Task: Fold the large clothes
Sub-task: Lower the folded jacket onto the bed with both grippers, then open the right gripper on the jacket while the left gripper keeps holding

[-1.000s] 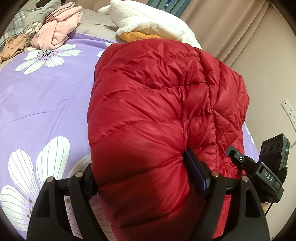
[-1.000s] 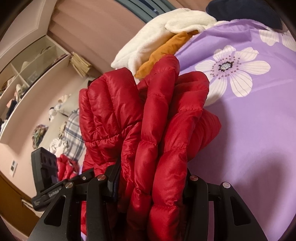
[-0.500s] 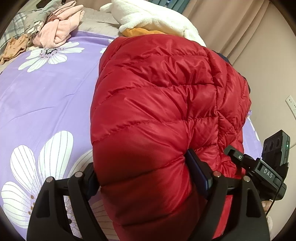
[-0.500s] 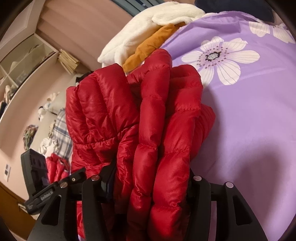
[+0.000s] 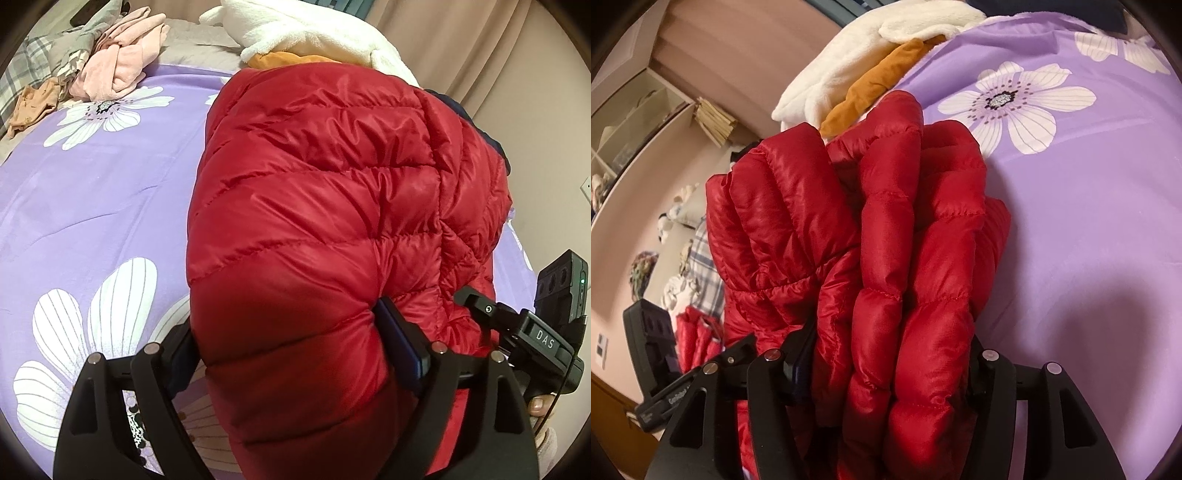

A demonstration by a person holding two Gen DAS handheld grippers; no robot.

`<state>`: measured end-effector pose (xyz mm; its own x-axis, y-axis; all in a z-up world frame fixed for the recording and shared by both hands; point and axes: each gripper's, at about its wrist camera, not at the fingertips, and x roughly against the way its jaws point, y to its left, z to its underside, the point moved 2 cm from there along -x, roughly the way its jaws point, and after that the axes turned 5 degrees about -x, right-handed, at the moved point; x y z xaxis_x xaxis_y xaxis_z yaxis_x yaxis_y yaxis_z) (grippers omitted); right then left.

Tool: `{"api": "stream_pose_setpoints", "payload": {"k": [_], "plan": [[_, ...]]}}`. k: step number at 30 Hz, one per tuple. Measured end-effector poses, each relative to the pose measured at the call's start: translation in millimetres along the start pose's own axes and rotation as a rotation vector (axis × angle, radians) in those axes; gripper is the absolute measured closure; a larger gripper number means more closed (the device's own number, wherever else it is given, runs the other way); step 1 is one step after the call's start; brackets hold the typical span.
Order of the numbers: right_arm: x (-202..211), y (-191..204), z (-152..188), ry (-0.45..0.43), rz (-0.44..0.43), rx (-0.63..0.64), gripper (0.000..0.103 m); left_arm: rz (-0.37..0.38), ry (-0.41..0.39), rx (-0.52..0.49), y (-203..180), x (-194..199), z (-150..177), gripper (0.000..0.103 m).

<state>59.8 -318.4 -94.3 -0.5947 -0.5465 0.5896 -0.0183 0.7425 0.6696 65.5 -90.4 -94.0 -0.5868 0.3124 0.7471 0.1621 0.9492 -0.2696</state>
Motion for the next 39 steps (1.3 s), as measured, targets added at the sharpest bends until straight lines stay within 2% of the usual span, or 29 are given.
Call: {"api": "stream_pose_setpoints", "payload": {"k": [23, 29, 35, 39], "plan": [[3.0, 0.8, 2.5, 0.001, 0.030, -0.006, 0.043, -0.029, 0.009, -0.009, -4.6, 3.4, 2.0, 0.014], [11.9, 3.9, 3.4, -0.005, 0.065, 0.002, 0.041, -0.032, 0.012, -0.009, -6.0, 3.9, 2.2, 0.014], [34.6, 17.7, 5.0, -0.077, 0.160, 0.091, 0.040, -0.031, 0.012, -0.006, -6.7, 4.2, 2.4, 0.014], [58.8, 31.5, 1.4, -0.195, 0.226, 0.175, 0.040, -0.032, 0.012, -0.006, -6.4, 4.5, 2.6, 0.014]]}}
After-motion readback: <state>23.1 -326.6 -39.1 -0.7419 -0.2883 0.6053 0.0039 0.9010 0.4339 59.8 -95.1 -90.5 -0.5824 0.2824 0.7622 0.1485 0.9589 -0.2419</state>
